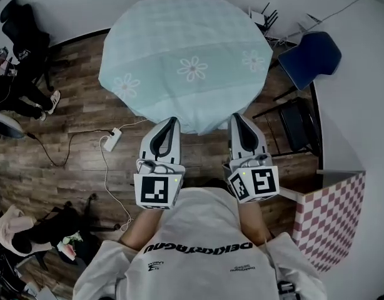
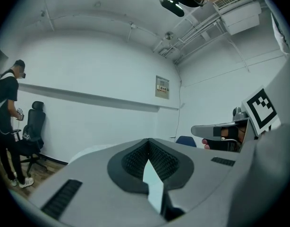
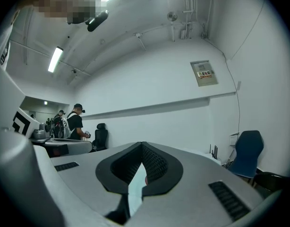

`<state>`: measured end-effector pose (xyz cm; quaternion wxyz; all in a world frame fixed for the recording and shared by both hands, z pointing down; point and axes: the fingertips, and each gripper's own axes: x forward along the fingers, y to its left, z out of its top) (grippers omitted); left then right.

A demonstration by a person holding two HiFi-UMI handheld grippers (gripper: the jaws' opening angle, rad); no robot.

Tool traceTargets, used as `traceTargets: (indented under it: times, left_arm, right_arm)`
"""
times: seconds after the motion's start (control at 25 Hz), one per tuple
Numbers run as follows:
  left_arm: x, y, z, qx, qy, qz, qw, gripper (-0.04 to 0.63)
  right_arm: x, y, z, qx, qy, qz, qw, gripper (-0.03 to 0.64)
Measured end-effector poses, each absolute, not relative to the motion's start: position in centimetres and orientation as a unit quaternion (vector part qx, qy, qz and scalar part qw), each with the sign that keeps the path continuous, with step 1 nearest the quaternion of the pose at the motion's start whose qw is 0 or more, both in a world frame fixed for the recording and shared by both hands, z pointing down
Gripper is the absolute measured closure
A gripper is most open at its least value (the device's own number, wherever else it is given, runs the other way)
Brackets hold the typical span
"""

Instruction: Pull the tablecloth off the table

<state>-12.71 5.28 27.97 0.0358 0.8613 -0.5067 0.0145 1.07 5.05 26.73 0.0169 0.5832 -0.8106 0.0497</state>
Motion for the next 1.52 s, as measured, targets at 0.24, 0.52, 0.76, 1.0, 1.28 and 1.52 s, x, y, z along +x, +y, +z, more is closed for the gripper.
traceTargets:
  times: [0.24,0.52,0.76,1.0,1.28,1.52]
  left_arm:
    - [-13.0,2.1,29.4,0.864,-0.499,0.026,0.066,0.58]
    - [-12.4,-1.9,32.1,0.86,-0.505,0.045,0.062,0.58]
    - [-10.8,-6.2,34.5,0.847,-0.523,0.064,0.074,0.58]
    - [-9.0,-9.9,38.0,0.828,-0.541,0.099,0.107,0.58]
    - [-8.7,-13.3,42.4,0.802,-0.566,0.125,0.144,0.568]
    - [-9.8,-16.1,47.1,0.785,-0.573,0.152,0.18,0.493]
  right_arm:
    - [0.9,2.1,27.6,0.596,-0.8,0.059,0.031,0.581]
    - [1.7,-2.3,29.6,0.587,-0.805,0.072,0.039,0.581]
    - [3.7,-7.3,32.8,0.57,-0.813,0.1,0.057,0.581]
    - [6.0,-11.2,36.9,0.551,-0.819,0.133,0.088,0.581]
    - [7.8,-15.0,41.5,0.528,-0.824,0.165,0.121,0.578]
    - [8.0,-18.0,46.6,0.517,-0.819,0.205,0.141,0.544]
